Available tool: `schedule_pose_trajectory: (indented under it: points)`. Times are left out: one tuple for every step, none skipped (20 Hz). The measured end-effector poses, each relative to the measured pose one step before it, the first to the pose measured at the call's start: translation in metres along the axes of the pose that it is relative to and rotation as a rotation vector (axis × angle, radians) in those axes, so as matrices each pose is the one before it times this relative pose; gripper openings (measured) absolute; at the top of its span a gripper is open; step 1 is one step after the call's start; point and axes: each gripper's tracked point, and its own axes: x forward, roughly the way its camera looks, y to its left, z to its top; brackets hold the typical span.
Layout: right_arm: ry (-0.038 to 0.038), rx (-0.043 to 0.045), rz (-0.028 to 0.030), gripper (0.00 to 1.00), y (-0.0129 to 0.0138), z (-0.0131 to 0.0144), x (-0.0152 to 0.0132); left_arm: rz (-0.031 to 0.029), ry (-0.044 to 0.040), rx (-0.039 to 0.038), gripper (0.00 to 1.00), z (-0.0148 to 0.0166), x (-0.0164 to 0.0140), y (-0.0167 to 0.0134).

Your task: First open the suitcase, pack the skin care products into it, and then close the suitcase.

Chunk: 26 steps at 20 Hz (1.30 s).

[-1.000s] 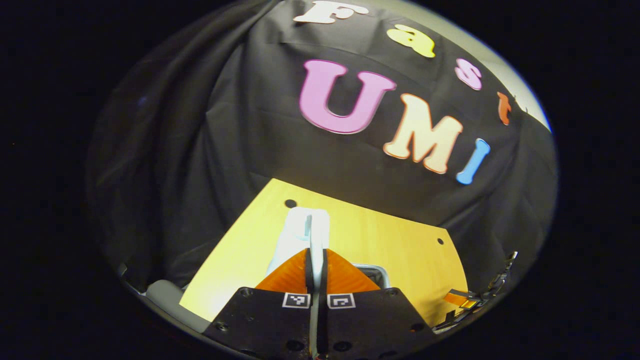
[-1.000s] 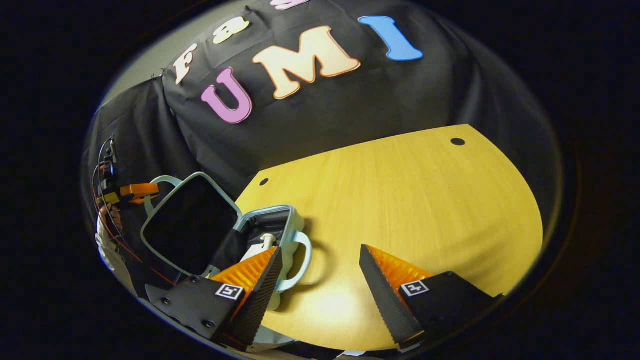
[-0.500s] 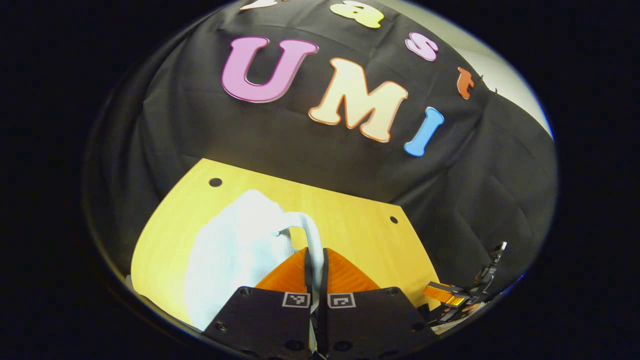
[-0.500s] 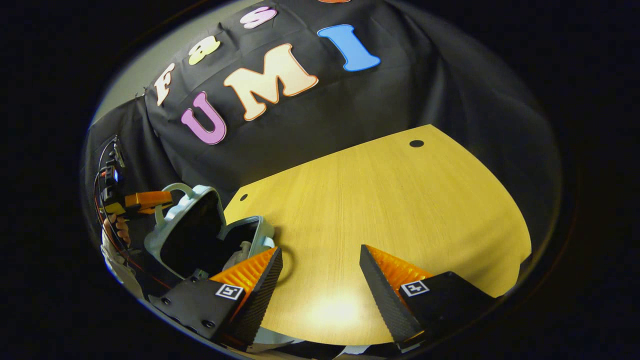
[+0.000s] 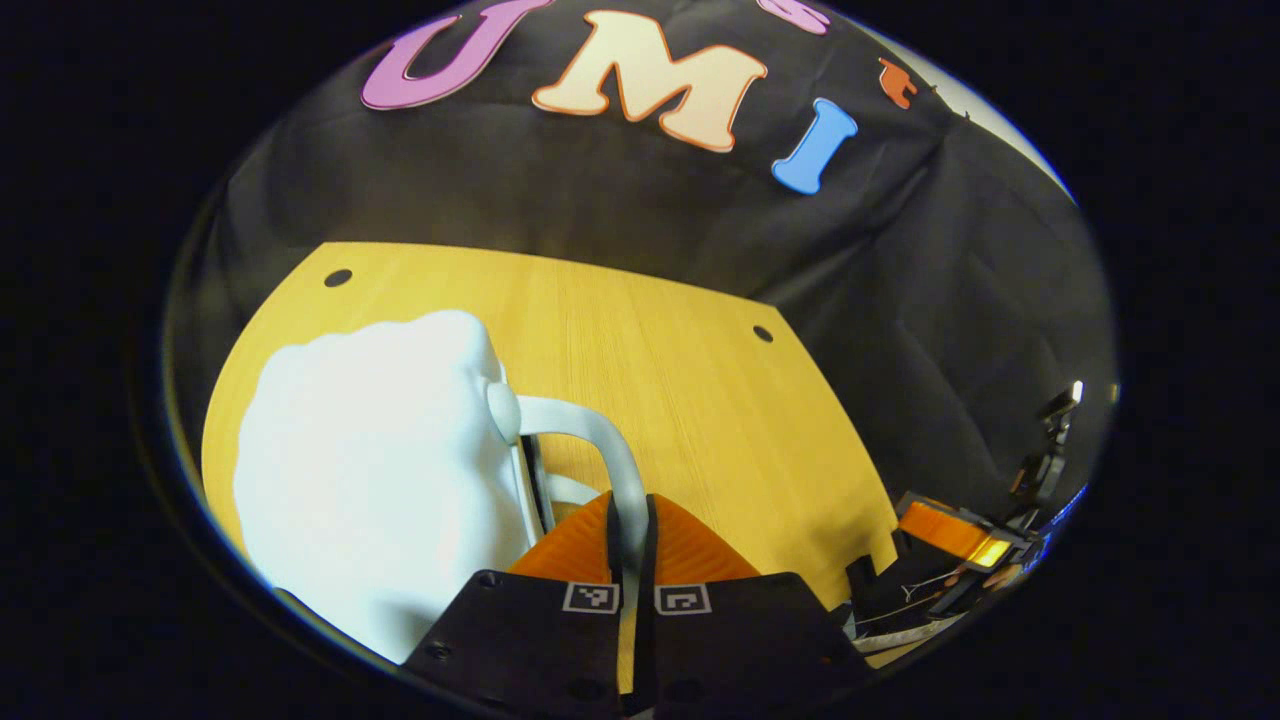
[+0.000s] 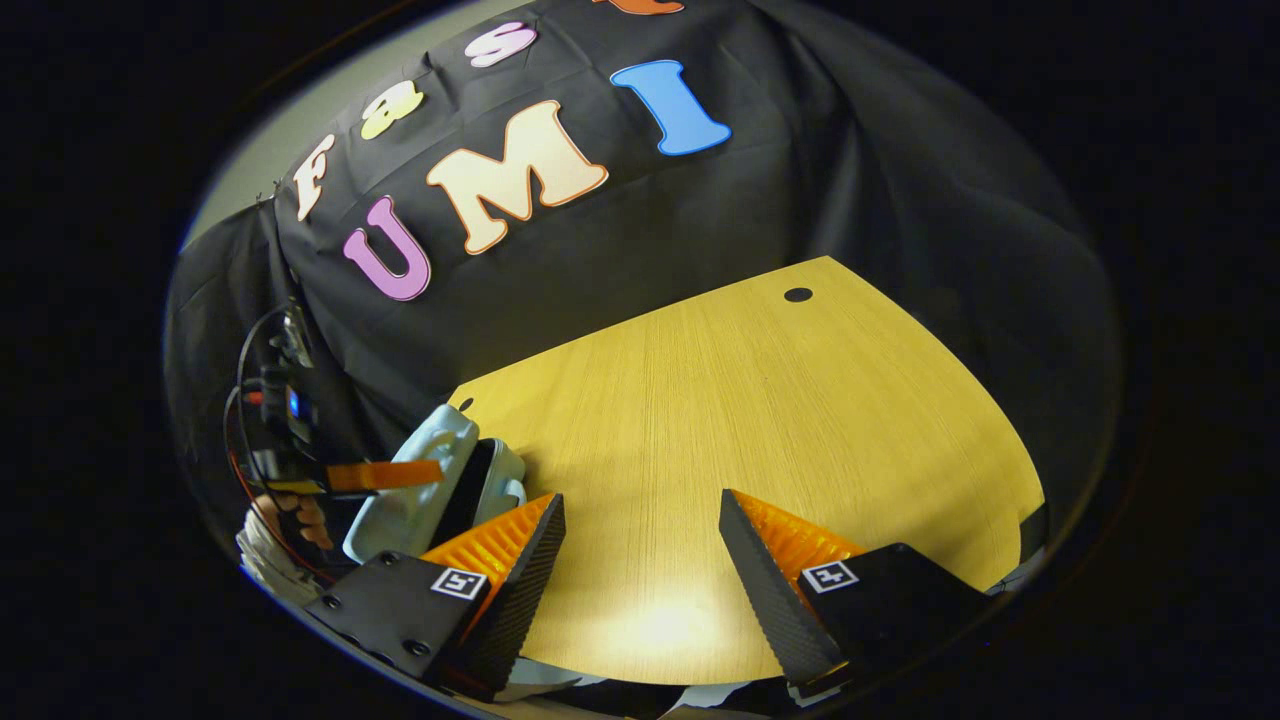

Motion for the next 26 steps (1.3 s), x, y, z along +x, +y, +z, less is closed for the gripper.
schedule_pose_trajectory:
  points:
    - [-0.00458,0.00137,-0.00534,0.98,-0.00208,0.001,-0.00198,0.01076,0.02391,0.00341,0.0,-0.00781,0.01156,0.00205]
    - [-0.00851,0.00009,-0.00627,0.98,-0.00089,0.00127,-0.00313,0.0266,0.00341,0.01885,0.0,-0.00765,0.00945,0.00192]
    - [-0.01461,-0.00193,-0.00474,0.98,-0.00196,0.0047,-0.00318,0.03135,-0.02086,0.04556,0.0,-0.00185,0.00424,0.00012]
    - [-0.0172,-0.00764,-0.00622,0.95,-0.00147,0.00533,-0.00353,0.03594,-0.03074,0.04637,0.02,0.00165,0.00005,-0.00243]
    - [-0.0209,-0.01029,-0.00267,0.95,-0.00185,0.0064,-0.00374,0.03212,-0.06477,0.04251,0.07,0.00764,0.00009,-0.00351]
    - [-0.02443,-0.01341,-0.0036,0.94,-0.00121,0.00819,-0.00467,0.01318,-0.06985,0.03969,0.19,0.01376,-0.00683,-0.00713]
    - [-0.02793,-0.01808,-0.00185,0.98,-0.00168,0.00826,-0.00508,0.01558,-0.06993,0.02296,0.38,0.01184,-0.00532,-0.00692]
    - [-0.03515,-0.02269,0.00105,0.98,-0.00096,0.01096,-0.00415,0.02961,-0.07452,0.00845,0.57,0.02024,-0.00681,-0.00817]
    - [-0.03716,-0.02906,0.00188,0.99,-0.00109,0.01249,-0.00468,0.023,-0.07688,0.00081,0.76,0.01385,-0.01156,-0.0065]
    - [-0.04034,-0.03039,0.0021,0.99,-0.00158,0.01298,-0.0036,0.03245,-0.07398,0.00339,0.95,0.01894,-0.00753,-0.0058]
    - [-0.03697,-0.02482,0.00796,0.99,-0.00126,0.01369,-0.0034,0.04051,-0.05758,0.00432,0.96,0.01525,-0.00904,-0.00294]
    - [-0.04036,-0.02011,0.01366,0.99,0.00149,0.0153,-0.00644,0.03232,-0.06344,0.00803,0.95,0.01838,-0.00961,-0.00536]
    - [-0.03775,-0.01815,0.01033,0.99,-0.00083,0.01405,-0.00515,0.02614,-0.04944,0.00563,0.95,0.01449,-0.01113,-0.00673]
    - [-0.03234,-0.02039,0.01015,0.99,-0.00086,0.01364,-0.00208,0.02076,-0.05551,0.00332,0.95,0.0172,-0.00976,-0.00597]
    - [-0.03198,-0.02175,0.00667,0.99,-0.00123,0.01306,-0.0039,0.01473,-0.05319,-0.00076,0.95,0.01866,-0.00871,-0.00677]
    - [-0.0354,-0.02385,-0.00237,0.99,-0.00162,0.01237,-0.00535,0.00942,-0.04051,-0.00638,0.95,0.01503,-0.00628,-0.00531]
    - [-0.03745,-0.02421,-0.00828,0.99,-0.00263,0.01297,-0.00336,0.00566,-0.02541,-0.00501,0.94,0.01018,-0.00483,-0.00595]
    - [-0.03915,-0.01977,-0.00557,0.99,-0.00081,0.01301,-0.00429,-0.00272,-0.01246,-0.00881,0.95,0.00841,-0.0063,-0.00661]
    - [-0.04108,-0.01856,-0.00471,0.99,0.00204,0.01378,-0.00424,-0.01166,-0.00544,-0.00991,0.94,0.0066,-0.00338,-0.00522]
    - [-0.04311,-0.01467,-0.00971,0.99,0.00058,0.01287,-0.00322,-0.01281,-0.02381,-0.00144,0.94,0.00839,-0.0015,-0.00404]
    - [-0.03483,-0.01175,-0.0081,0.99,0.00126,0.0106,-0.0012,-0.0178,-0.0161,0.00476,0.95,0.00871,-0.00276,-0.00561]
    - [-0.02317,-0.00976,-0.01391,0.98,0.00111,0.00661,-0.00234,-0.01536,-0.02427,0.01046,0.94,0.00874,-0.00081,-0.00293]
    - [-0.01101,-0.00206,-0.01167,0.98,0.00091,0.00317,-0.00443,-0.02161,-0.00732,0.00612,0.95,0.006,-0.00025,-0.00495]
    - [-0.00287,0.00361,-0.00417,0.99,0.00246,0.00318,-0.00175,-0.02044,-0.00245,-0.00011,0.95,0.0022,0.00491,-0.00553]
    - [-0.00572,0.00427,-0.01371,0.99,0.00249,0.00158,-0.00323,-0.02502,-0.00046,0.00233,0.95,0.00624,0.00279,-0.00211]
    - [-0.00366,0.00397,-0.01067,0.99,0.00123,0.00111,-0.00349,-0.01079,-0.00416,0.00724,0.95,0.00617,0.00069,0.00167]
